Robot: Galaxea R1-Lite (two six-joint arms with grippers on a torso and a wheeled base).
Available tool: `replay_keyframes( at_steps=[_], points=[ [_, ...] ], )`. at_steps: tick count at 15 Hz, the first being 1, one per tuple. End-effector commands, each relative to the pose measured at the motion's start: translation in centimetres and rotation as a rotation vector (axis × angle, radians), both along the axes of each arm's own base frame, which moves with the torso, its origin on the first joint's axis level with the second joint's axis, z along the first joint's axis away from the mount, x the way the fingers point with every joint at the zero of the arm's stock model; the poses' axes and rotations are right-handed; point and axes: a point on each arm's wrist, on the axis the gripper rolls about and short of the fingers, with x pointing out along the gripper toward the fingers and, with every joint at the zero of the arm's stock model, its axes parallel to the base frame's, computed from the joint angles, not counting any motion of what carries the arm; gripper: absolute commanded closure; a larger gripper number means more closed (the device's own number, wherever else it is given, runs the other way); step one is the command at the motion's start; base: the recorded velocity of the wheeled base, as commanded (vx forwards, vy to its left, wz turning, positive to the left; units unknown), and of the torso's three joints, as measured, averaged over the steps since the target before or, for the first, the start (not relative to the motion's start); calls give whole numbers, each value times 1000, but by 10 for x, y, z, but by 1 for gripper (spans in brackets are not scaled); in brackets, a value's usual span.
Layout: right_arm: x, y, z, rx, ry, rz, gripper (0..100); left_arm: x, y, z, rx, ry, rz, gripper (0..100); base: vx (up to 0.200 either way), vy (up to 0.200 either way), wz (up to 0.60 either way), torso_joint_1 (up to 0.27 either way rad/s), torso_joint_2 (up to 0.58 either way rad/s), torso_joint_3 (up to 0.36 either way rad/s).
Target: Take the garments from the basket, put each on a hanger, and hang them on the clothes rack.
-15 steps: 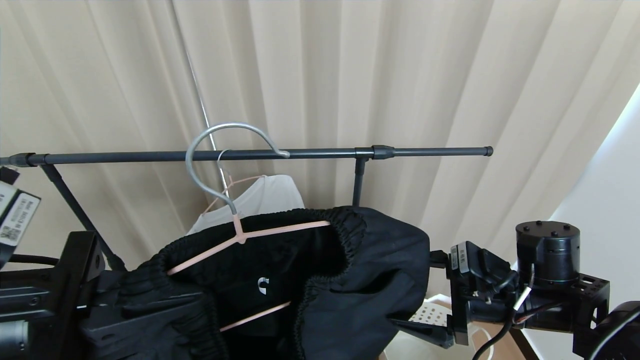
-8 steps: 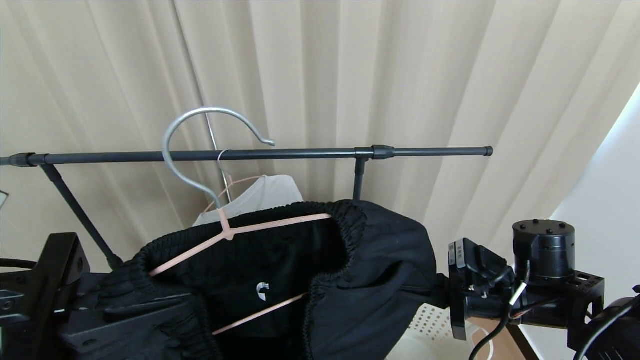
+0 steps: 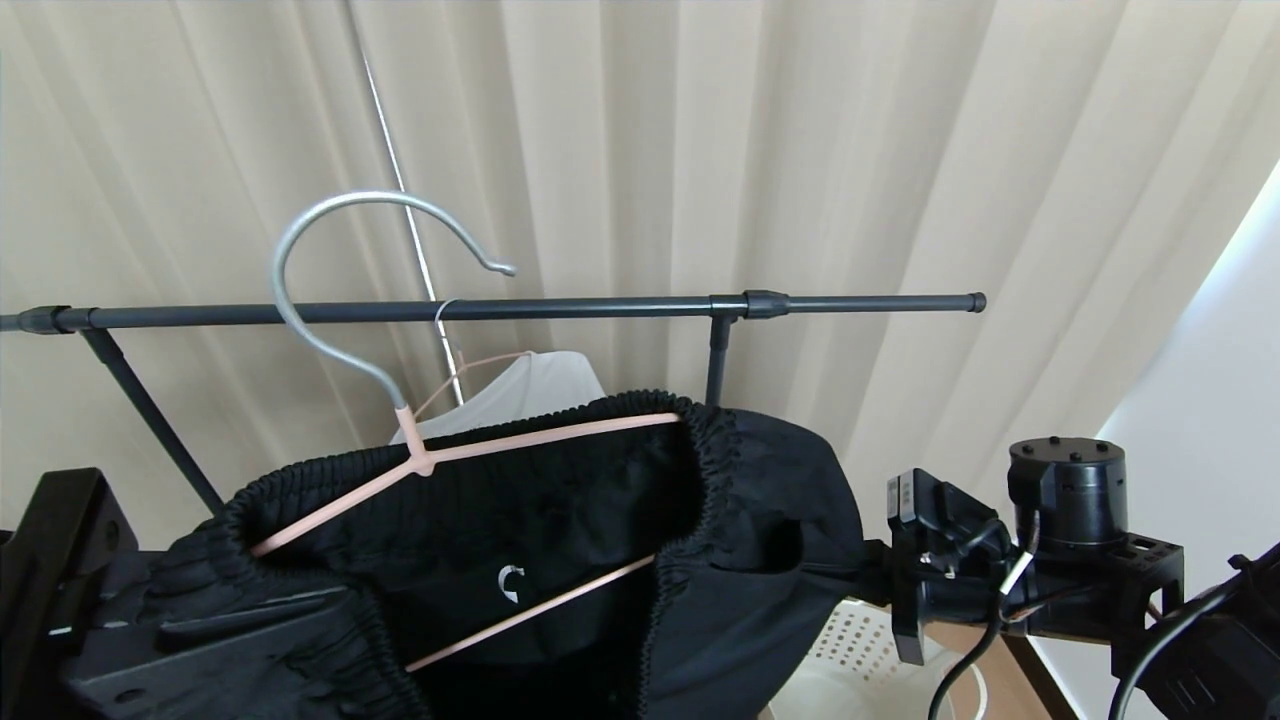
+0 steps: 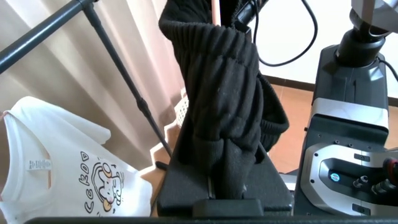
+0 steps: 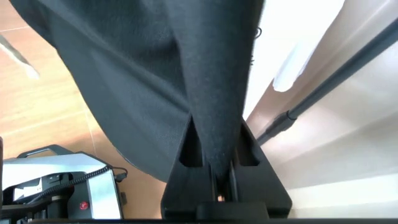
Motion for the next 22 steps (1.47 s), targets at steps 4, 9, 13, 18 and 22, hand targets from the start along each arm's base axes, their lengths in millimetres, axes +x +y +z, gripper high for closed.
replay_keyframes(
  at_steps=[4,9,13,18,22],
  points=[
    [3,0,-3,-3,9,-6,100,-9,6,-4,-7,-9,24,100,0,0,0,0,0,0],
    [3,0,0,5,13,-14,100,-12,9,-2,-29,0,42,100,0,0,0,0,0,0],
    [0,1,1,20,42,-30,100,-11,8,-6,-24,18,43,100,0,0,0,0,0,0],
    [-4,0,11,32,8,-28,0,-9,10,-9,-18,30,68,100,0,0,0,0,0,0],
    [-8,-2,24,50,-37,-28,0,-2,11,-20,4,82,109,100,0,0,0,0,0,0]
  ],
)
